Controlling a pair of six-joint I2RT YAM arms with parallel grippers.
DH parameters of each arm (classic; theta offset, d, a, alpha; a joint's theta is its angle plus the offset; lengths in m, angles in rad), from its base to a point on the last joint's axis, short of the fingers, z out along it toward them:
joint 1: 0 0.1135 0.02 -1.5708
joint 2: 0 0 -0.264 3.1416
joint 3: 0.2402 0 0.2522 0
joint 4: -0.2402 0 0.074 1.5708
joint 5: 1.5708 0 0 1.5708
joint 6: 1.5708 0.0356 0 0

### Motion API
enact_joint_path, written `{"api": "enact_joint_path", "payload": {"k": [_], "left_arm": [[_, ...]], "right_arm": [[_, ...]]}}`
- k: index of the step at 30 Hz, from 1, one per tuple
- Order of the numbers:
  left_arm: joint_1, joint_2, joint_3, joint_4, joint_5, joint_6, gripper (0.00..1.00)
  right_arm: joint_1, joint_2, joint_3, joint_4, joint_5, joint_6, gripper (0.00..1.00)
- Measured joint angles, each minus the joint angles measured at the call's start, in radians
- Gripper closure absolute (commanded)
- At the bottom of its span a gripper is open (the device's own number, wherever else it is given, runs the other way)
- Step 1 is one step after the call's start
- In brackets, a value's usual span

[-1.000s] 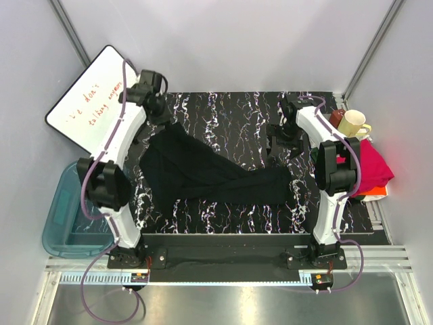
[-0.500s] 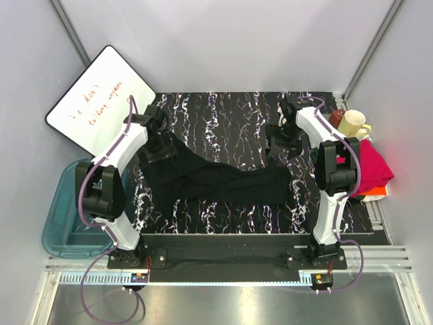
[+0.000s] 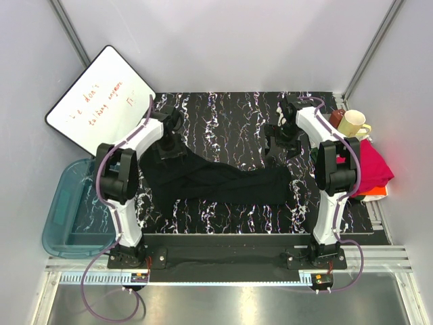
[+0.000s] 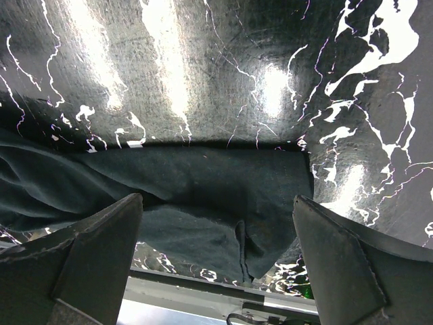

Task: Fold and stack the t-shirts
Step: Flatten out the tshirt

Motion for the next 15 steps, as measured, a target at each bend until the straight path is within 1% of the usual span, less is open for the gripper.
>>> {"api": "enact_joint_path", "payload": {"k": [2,4,5,6,7,9,15], "left_arm": [[-0.003,0.025,0.001,0.005,0.002,0.003,0.31],[-0.004,0.047,0.008,0.006,0.004,0.007,0.41],[-0.004,0.055,0.011,0.007,0.005,0.008,0.51],[-0.005,0.066,0.018,0.008,0.006,0.014,0.71],[-0.005,0.076,0.023,0.011,0.006,0.019,0.83],[-0.007,0.092,0.032,0.017,0.01,0.031,1.0],[-0.011,0.104,0.035,0.022,0.01,0.05,1.0]], "right_arm": [[0.0,0.0,0.0,0.0,0.0,0.0,0.0],[0.0,0.0,0.0,0.0,-0.002,-0.002,0.0],[0.0,0.0,0.0,0.0,-0.004,-0.003,0.0],[0.0,0.0,0.0,0.0,-0.004,-0.003,0.0],[0.0,0.0,0.0,0.0,-0.004,-0.003,0.01],[0.0,0.0,0.001,-0.001,-0.004,-0.003,0.0],[0.0,0.002,0.012,-0.001,-0.005,-0.005,0.0]]}}
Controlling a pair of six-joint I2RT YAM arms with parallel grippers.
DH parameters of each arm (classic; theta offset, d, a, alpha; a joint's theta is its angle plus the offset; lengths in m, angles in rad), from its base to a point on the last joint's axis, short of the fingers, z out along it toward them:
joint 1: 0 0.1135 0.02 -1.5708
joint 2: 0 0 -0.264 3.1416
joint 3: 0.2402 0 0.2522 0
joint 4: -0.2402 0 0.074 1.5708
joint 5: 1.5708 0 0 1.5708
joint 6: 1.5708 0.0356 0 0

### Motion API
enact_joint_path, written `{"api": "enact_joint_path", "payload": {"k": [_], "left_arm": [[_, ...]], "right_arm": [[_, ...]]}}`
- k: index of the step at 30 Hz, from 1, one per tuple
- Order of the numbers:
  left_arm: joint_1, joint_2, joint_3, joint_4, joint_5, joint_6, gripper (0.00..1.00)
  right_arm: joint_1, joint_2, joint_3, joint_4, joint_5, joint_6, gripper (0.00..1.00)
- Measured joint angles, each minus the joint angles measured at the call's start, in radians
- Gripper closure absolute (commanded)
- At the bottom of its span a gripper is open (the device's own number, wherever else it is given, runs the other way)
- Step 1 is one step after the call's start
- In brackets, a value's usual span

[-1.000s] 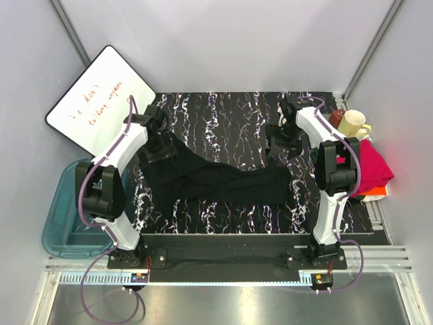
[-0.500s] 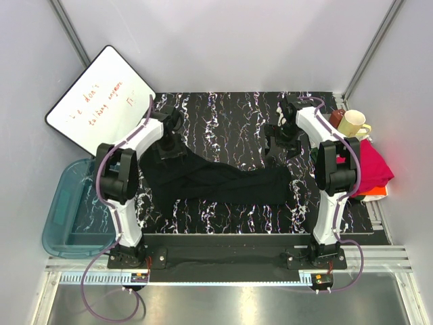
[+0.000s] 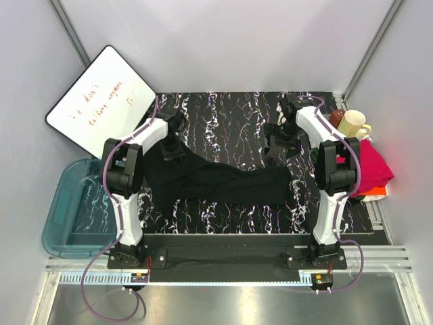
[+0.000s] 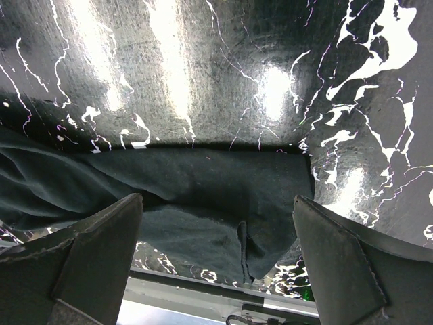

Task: Fold and stack the t-shirts
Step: Flatten out the tshirt

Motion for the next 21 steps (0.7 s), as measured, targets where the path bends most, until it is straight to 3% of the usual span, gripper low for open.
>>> {"api": "enact_joint_path", "payload": {"k": [13,20,21], "left_arm": [[-0.012,-0.072,-0.027,0.013,-0.011,0.05,1.0],[-0.089,-0.126,-0.123,0.031,0.011,0.08,1.0],[-0.102,-0.13,-0.137,0.034,0.011,0.082,0.93]], "right_arm": [[0.0,0.005,0.003,0.0,-0.002,0.0,0.0],[0.0,0.018,0.01,0.0,-0.007,0.003,0.0],[0.0,0.018,0.01,0.0,-0.01,0.003,0.0]]}}
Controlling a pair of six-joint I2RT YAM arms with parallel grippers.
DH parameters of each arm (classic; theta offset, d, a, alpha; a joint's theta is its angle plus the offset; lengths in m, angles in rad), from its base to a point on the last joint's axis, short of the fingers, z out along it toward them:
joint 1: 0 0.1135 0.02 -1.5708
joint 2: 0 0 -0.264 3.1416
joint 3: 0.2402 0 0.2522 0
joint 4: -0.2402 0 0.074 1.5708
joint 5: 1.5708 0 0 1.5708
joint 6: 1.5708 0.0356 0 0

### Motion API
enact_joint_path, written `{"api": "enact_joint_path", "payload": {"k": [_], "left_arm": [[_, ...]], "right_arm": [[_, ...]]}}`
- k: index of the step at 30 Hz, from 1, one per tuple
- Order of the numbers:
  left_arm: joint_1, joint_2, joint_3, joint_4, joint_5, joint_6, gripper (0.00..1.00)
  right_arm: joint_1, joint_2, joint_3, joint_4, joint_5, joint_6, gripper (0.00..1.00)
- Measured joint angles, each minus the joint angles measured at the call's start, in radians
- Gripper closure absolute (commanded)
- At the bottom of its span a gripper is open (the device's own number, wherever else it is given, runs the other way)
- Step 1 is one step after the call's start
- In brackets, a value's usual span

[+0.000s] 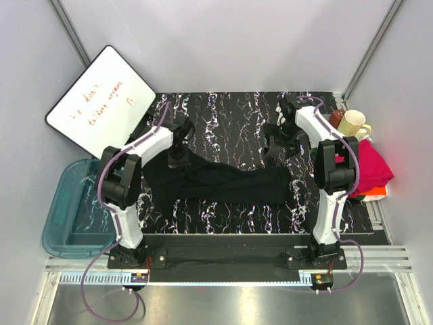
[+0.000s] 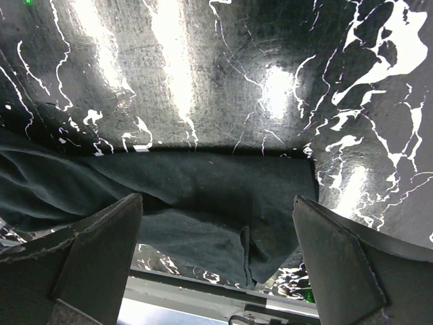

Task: Fold and stack the t-shirts
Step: Flatten out the tshirt

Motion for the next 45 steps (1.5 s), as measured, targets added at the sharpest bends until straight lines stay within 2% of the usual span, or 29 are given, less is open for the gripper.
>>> {"api": "enact_joint_path", "payload": {"k": [3,4,6,13,19,23,26,28,30,31,32,40,45], "left_arm": [[-0.01,-0.026,-0.04,0.003,-0.009,0.001,0.61],[-0.004,-0.039,-0.055,0.003,-0.013,0.0,0.41],[0.013,-0.066,-0.073,0.001,-0.026,0.008,0.29],[0.141,-0.164,-0.137,0.041,-0.049,0.019,0.27],[0.269,-0.181,-0.229,0.12,0.042,0.054,0.34],[0.283,-0.173,-0.253,0.148,0.111,0.066,0.48],[0.28,-0.161,-0.254,0.176,0.153,0.076,0.49],[0.277,-0.154,-0.254,0.187,0.173,0.076,0.62],[0.277,-0.151,-0.257,0.195,0.189,0.079,0.8],[0.277,-0.151,-0.258,0.197,0.195,0.078,0.97],[0.277,-0.151,-0.26,0.199,0.201,0.084,1.0],[0.277,-0.16,-0.263,0.191,0.208,0.094,1.0],[0.277,-0.246,-0.235,0.149,0.182,0.093,1.0]], "right_arm": [[0.0,0.0,0.0,0.0,-0.01,0.004,0.0],[0.0,0.0,0.0,0.0,-0.013,0.005,0.0],[0.0,0.0,0.0,0.001,-0.018,0.007,0.0],[0.0,0.0,-0.005,0.006,-0.019,0.007,0.0],[0.0,0.0,-0.008,0.007,-0.019,0.008,0.0],[0.0,0.0,-0.008,0.006,-0.019,0.007,0.01],[0.0,0.0,-0.007,0.006,-0.019,0.008,0.0],[0.0,0.001,-0.005,0.006,-0.019,0.008,0.0],[0.0,0.003,0.0,0.006,-0.019,0.008,0.0],[0.0,0.004,0.001,0.006,-0.019,0.008,0.0],[0.0,0.005,0.002,0.006,-0.019,0.008,0.0],[0.0,0.018,0.004,0.006,-0.019,0.008,0.0],[0.0,0.018,0.003,0.006,-0.017,0.015,0.0]]}}
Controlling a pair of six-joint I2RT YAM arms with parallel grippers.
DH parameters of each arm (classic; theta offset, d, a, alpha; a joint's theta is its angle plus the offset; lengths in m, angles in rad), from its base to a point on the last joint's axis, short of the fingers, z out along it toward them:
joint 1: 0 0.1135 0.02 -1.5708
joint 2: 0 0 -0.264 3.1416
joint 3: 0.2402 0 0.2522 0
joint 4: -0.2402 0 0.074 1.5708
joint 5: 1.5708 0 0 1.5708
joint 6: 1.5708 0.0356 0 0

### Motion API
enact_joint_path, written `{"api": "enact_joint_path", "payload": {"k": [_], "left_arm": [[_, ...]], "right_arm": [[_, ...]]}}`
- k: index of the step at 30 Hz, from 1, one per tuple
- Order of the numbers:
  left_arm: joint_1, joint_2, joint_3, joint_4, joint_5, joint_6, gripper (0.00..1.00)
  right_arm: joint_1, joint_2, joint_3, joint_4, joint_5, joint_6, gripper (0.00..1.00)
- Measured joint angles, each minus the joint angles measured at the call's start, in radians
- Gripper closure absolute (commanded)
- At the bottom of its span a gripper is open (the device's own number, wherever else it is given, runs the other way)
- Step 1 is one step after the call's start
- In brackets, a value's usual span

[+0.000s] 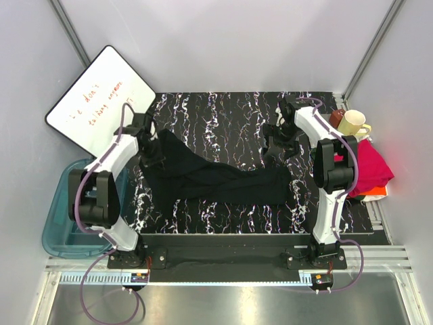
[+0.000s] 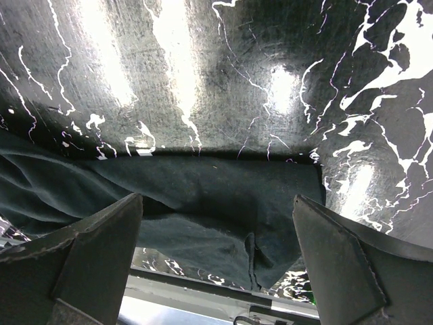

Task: Fold and stack the t-shirts
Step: Flatten out the tshirt

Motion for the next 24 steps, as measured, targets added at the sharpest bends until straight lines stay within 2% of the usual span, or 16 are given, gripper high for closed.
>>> {"api": "enact_joint_path", "payload": {"k": [11,24], "left_arm": [[0.0,-0.183,0.126,-0.04,-0.088,-0.019,1.0],[0.0,-0.19,0.356,-0.057,-0.138,-0.093,1.0]], "right_arm": [[-0.016,-0.01,-0.106,-0.005,0.001,0.045,0.0],[-0.018,-0.009,-0.158,0.016,-0.029,0.094,0.01]]}}
